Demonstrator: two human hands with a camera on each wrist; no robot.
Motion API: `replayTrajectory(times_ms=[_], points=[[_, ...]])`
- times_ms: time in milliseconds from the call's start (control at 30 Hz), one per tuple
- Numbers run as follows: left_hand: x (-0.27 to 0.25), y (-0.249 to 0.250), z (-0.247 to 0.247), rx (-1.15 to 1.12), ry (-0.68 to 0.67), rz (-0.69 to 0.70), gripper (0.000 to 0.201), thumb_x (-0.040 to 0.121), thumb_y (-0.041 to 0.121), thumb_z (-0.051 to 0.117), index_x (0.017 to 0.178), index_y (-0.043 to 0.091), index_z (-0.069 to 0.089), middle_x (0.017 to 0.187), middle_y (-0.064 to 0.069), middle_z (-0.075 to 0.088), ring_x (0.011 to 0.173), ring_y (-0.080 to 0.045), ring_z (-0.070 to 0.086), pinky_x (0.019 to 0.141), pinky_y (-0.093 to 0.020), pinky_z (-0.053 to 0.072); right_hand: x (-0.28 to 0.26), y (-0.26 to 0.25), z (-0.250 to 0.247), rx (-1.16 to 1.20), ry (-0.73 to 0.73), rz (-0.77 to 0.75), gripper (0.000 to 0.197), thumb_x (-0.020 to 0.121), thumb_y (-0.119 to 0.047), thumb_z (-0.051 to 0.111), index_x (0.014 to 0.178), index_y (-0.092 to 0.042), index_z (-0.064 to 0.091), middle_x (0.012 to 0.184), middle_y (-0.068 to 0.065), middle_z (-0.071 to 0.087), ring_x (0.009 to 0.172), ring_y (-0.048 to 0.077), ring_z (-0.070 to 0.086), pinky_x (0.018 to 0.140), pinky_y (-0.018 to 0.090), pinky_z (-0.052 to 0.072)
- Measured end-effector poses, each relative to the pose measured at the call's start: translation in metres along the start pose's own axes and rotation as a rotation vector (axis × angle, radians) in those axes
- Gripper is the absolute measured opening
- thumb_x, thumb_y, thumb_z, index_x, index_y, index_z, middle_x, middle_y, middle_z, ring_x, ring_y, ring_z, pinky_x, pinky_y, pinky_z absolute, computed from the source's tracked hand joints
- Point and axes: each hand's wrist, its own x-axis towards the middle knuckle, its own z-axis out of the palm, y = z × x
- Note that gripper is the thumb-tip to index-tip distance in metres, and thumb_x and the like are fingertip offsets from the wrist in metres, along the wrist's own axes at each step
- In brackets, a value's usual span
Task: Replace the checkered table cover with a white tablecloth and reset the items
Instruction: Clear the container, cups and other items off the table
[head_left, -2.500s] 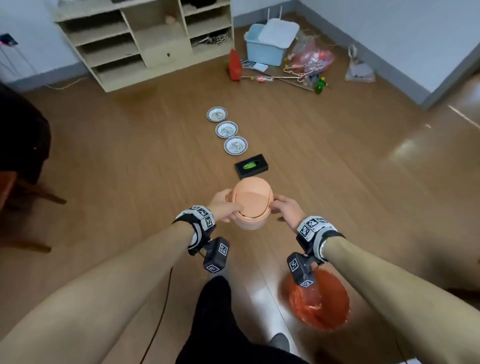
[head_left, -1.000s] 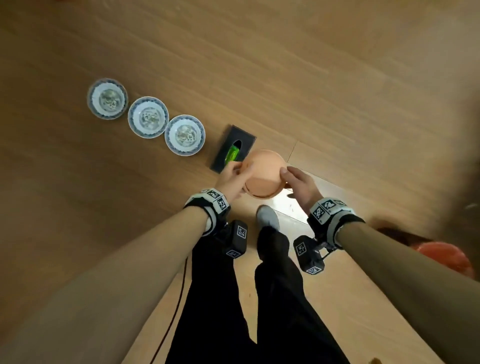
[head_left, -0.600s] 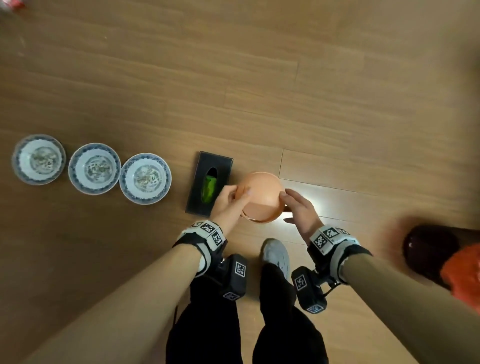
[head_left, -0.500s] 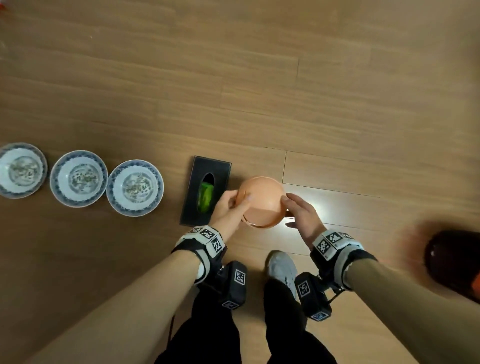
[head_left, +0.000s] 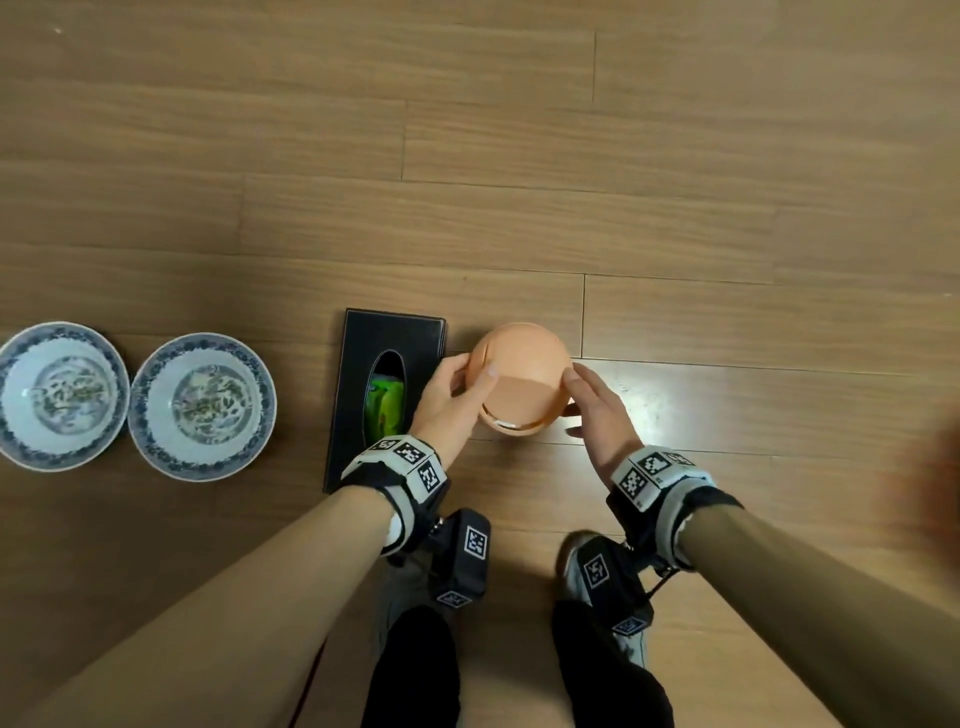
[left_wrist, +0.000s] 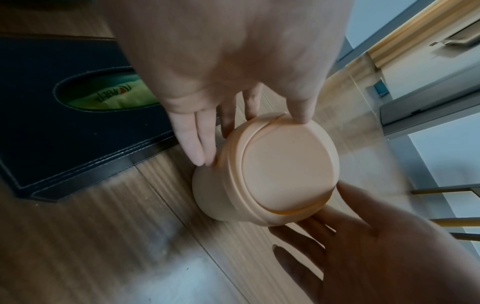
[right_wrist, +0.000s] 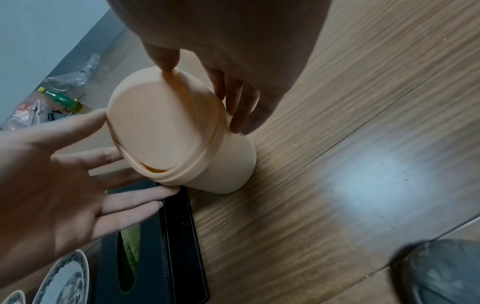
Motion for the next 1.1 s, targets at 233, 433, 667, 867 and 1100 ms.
replayTrajectory(times_ms=[233, 433, 667, 867, 1100], points=[[-0.045, 0.037, -0.004, 0.118, 0.114, 0.011, 0.060, 0.093, 0.045, 0.061, 0.146, 0.021, 0.043, 0.145, 0.001, 0.049, 0.128, -0.015, 0.049, 0.100, -0.025, 0.034, -0.049, -0.022, -0.022, -0.051, -0.007, 0.053, 0.079, 0.082, -0.056, 0.049, 0.153, -0.024, 0.035, 0.155, -0.003, 0.042, 0.143, 0.015, 0.038, 0.121, 0.043, 0.025], [-0.123, 0.106, -0.003, 0.188, 0.079, 0.044, 0.045, 0.094, 0.043, 0.058, 0.135, 0.026, 0.052, 0.130, 0.004, 0.056, 0.113, -0.015, 0.053, 0.092, -0.028, 0.038, -0.132, -0.078, -0.054, -0.128, -0.046, 0.052, 0.060, 0.100, -0.039, 0.051, 0.154, -0.020, 0.035, 0.156, -0.001, 0.039, 0.144, 0.015, 0.034, 0.121, 0.033, 0.021], [-0.240, 0.221, -0.006, 0.324, 0.037, 0.180, 0.038, 0.095, 0.044, 0.056, 0.129, 0.026, 0.057, 0.123, 0.008, 0.060, 0.114, -0.011, 0.055, 0.093, -0.027, 0.037, -0.233, -0.164, -0.105, -0.178, -0.015, -0.006, 0.057, 0.100, -0.031, 0.052, 0.153, -0.018, 0.036, 0.153, 0.001, 0.043, 0.140, 0.018, 0.040, 0.118, 0.033, 0.026], [-0.361, 0.335, 0.010, 0.348, -0.013, 0.273, 0.038, 0.097, 0.042, 0.054, 0.131, 0.023, 0.054, 0.127, 0.006, 0.060, 0.114, -0.011, 0.056, 0.092, -0.027, 0.038, -0.336, -0.250, -0.158, -0.130, 0.042, -0.078, 0.052, 0.099, -0.025, 0.055, 0.148, -0.012, 0.044, 0.144, 0.006, 0.053, 0.133, 0.021, 0.048, 0.117, 0.035, 0.031], [-0.482, 0.418, 0.045, 0.346, -0.106, 0.361, 0.037, 0.099, 0.033, 0.053, 0.132, 0.017, 0.054, 0.127, 0.000, 0.060, 0.109, -0.013, 0.055, 0.087, -0.025, 0.035, -0.456, -0.318, -0.235, -0.022, 0.191, -0.135, 0.045, 0.098, -0.015, 0.055, 0.142, -0.007, 0.050, 0.136, 0.013, 0.058, 0.127, 0.025, 0.054, 0.113, 0.044, 0.038]])
